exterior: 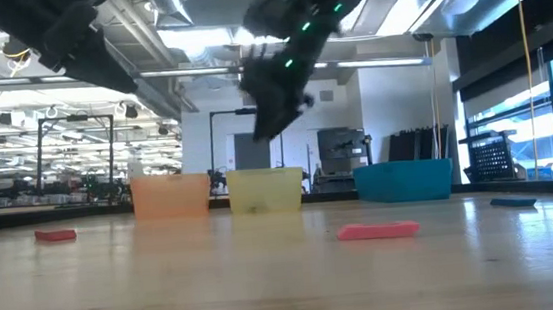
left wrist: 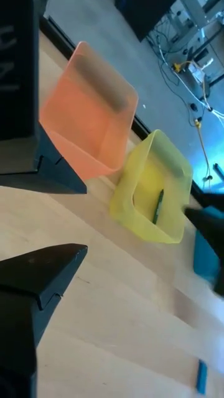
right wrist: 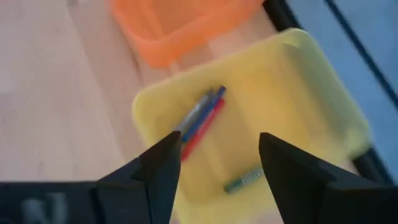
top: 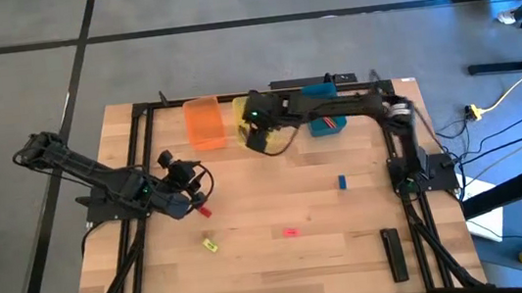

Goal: Sort crayons/erasers/pens/pencils in bins
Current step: Put the blue eraser into the orange bin

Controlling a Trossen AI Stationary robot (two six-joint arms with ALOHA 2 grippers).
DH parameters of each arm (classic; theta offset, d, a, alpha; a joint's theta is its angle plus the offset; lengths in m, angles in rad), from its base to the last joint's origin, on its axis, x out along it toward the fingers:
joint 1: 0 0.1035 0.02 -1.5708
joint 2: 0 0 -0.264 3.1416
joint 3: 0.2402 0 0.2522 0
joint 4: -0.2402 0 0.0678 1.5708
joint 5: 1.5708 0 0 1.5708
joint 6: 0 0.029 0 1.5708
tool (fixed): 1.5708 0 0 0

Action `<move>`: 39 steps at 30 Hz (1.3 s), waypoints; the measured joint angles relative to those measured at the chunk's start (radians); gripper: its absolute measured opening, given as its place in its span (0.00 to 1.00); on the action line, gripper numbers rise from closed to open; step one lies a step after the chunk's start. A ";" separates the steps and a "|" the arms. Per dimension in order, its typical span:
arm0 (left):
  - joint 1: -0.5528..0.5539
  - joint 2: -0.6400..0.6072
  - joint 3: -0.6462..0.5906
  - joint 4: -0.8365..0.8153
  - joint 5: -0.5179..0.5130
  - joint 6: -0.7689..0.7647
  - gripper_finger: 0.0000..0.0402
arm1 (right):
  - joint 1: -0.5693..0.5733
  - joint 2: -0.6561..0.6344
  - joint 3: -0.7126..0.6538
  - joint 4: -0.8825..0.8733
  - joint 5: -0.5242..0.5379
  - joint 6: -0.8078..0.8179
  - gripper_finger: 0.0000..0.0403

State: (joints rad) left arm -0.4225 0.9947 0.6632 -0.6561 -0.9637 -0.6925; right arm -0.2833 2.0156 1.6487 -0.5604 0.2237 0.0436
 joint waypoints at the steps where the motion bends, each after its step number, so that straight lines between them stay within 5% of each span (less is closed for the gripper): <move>1: 0.001 0.000 0.000 0.002 -0.007 -0.005 0.33 | 0.007 -0.044 -0.046 0.007 0.016 -0.006 0.55; 9: 0.052 0.000 0.000 0.103 -0.016 0.145 0.33 | 0.105 -0.430 -0.508 0.049 -0.092 -0.058 0.55; 15: 0.157 0.002 0.000 0.354 0.171 0.443 0.33 | 0.234 -0.599 -0.681 -0.150 -0.092 -0.287 0.55; 25: 0.269 0.158 0.000 0.724 0.395 0.644 0.33 | 0.390 -0.598 -0.770 -0.459 -0.120 -0.669 0.55; 39: 0.286 0.334 0.000 0.807 0.400 0.574 0.33 | 0.446 -0.598 -0.937 -0.242 -0.024 -1.183 0.55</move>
State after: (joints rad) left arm -0.1368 1.3285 0.6632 0.1513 -0.5639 -0.1183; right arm 0.1629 1.4178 0.7117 -0.8026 0.1993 -1.1389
